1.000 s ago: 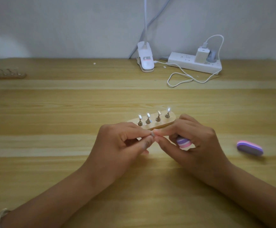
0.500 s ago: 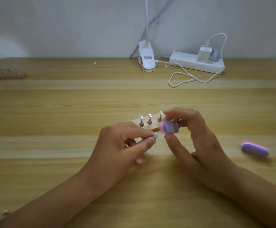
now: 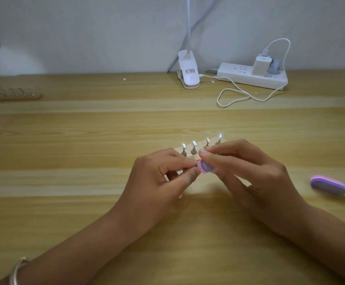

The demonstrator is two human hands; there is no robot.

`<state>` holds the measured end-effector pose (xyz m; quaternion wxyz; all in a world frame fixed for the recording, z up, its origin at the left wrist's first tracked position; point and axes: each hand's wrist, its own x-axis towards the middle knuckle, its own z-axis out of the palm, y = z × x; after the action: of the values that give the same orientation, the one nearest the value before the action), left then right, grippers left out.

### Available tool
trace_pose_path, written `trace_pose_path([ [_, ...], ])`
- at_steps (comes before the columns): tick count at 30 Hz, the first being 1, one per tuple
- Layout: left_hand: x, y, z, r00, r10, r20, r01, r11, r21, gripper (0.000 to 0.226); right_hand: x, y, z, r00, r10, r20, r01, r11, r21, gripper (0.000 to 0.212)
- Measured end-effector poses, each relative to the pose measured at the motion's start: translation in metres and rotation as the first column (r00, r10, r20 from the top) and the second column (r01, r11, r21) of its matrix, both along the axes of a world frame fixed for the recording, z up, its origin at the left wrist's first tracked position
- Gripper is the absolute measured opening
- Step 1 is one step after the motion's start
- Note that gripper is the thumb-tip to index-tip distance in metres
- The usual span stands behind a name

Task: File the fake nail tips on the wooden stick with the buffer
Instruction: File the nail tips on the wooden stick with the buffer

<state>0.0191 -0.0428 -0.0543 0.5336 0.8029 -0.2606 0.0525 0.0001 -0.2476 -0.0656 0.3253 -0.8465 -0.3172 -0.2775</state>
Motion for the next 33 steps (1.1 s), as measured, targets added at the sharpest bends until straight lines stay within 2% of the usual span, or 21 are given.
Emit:
trace_pose_path([
  [6,-0.001,0.0,0.001,0.999,-0.028,-0.023,0.027,0.999,-0.03,0.013,-0.002,0.003,-0.001,0.998,0.06,0.015,-0.06,0.998,-0.001,0.034],
  [10,0.0,-0.001,0.0,0.999,-0.02,-0.037,0.018,0.999,-0.036,0.011,0.001,-0.002,0.002,1.0,0.015,0.003,-0.015,0.999,0.032,0.033],
  [15,0.0,0.0,0.0,1.0,-0.023,-0.019,0.022,1.0,-0.016,0.013,-0.001,0.002,0.002,0.996,0.052,0.07,-0.048,0.998,-0.046,0.028],
  [19,0.0,-0.001,0.0,0.999,-0.034,-0.033,0.033,0.999,-0.028,0.011,-0.001,-0.002,0.004,0.999,0.024,0.045,-0.024,1.0,-0.005,0.027],
  [23,0.0,0.0,0.0,0.999,-0.038,-0.036,0.037,0.999,-0.024,0.011,-0.003,0.003,0.002,0.992,0.059,0.108,-0.047,0.993,-0.108,0.032],
  [27,0.0,-0.001,0.001,0.998,-0.022,-0.056,0.02,0.999,-0.043,0.01,0.005,-0.012,0.007,0.997,-0.064,0.036,0.065,0.997,-0.036,0.031],
  [30,0.0,-0.002,0.001,0.998,-0.035,-0.054,0.033,0.999,-0.043,0.008,0.0,-0.006,0.006,0.999,0.005,0.037,-0.006,1.0,0.021,0.029],
  [33,-0.001,-0.001,0.0,0.998,-0.044,-0.043,0.042,0.998,-0.046,0.012,-0.004,0.001,0.001,0.993,0.071,0.094,-0.059,0.991,-0.122,0.037],
])
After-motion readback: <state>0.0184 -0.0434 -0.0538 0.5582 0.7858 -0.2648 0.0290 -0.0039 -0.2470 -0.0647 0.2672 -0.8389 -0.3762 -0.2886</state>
